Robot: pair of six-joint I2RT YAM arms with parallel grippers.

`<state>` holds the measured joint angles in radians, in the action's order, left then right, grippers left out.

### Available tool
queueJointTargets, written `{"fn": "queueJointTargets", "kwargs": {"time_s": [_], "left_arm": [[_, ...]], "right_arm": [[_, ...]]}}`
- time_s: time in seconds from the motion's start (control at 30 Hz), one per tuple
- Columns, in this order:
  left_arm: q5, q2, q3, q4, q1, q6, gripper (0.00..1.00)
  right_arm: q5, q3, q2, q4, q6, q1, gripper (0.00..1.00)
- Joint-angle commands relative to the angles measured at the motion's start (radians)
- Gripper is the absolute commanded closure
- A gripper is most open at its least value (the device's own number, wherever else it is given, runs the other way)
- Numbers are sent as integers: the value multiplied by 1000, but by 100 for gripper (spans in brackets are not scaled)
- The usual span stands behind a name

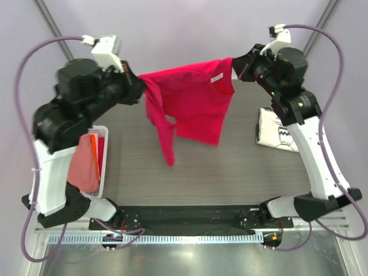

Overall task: Fold and stack the t-shirts
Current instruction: Flatten the tshirt out

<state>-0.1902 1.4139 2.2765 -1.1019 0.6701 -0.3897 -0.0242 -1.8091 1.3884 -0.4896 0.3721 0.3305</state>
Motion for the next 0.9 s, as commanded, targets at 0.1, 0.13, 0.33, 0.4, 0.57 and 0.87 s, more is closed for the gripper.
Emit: {"fn": "queueJointTargets", "kwargs": {"time_s": [0.1,0.13,0.33,0.4,0.57,0.87], "left_arm": [[126,-91,104,-200,-9,23,100],[130,-92,107,-210,-9,19,100],[-20,-49,43,-161,-10,23,100],[-100,-26,-7,-81,-15,37,100],[-51,187,-153,155,-101,32,100],[155,804,133,420,-145,-90,22]], "right_arm": [[1,109,-281,94,28,-24,99],[1,149,-329,95,36,-24,99],[20,260,-396,92,50,-24,99],[100,295,-385,77,45,-24,99],[305,361,-267,51,39,-39,99],[421,422,75,115,218,-255,62]]}}
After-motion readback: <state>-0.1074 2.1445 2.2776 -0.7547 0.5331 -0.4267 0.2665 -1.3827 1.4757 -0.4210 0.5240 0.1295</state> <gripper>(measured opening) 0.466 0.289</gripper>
